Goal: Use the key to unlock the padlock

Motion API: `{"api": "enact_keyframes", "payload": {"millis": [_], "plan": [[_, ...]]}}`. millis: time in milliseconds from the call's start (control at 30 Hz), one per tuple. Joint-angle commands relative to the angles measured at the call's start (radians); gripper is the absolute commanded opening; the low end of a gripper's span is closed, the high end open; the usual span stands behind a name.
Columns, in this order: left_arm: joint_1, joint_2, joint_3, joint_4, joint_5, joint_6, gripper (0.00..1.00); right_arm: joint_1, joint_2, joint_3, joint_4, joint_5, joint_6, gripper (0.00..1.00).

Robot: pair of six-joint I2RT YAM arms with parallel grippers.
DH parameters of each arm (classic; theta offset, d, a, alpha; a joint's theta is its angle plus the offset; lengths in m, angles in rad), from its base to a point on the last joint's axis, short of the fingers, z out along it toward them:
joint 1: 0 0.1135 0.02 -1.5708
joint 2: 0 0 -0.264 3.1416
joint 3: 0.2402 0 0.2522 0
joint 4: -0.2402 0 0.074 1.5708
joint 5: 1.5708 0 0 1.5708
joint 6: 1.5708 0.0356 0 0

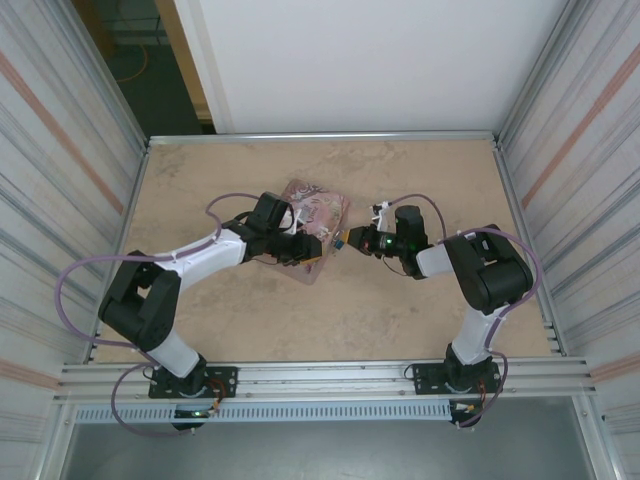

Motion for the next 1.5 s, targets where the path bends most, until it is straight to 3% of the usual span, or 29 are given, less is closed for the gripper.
{"api": "enact_keyframes", "payload": {"millis": [0, 600, 1000, 1200, 1467], "plan": [[0.010, -0.024, -0.037, -0.066, -0.041, 0.005, 0.28, 0.006, -0.028, 0.021, -0.029, 0.036, -0.037, 0.00], [0.170, -0.023, -0.036, -0.067, -0.010, 0.055, 0.31, -0.049, -0.259, 0.010, -0.383, 0.067, -0.235, 0.00], [0.185, -0.051, 0.019, -0.069, -0.018, 0.079, 0.37, -0.047, -0.406, 0.015, -0.582, 0.076, -0.311, 0.00], [0.184, -0.133, 0.012, -0.078, -0.052, 0.089, 0.41, -0.033, -0.495, 0.020, -0.737, 0.095, -0.371, 0.00], [0.184, -0.308, -0.058, -0.120, -0.206, 0.139, 0.49, 0.005, -0.623, 0.019, -0.913, 0.152, -0.414, 0.00]]}}
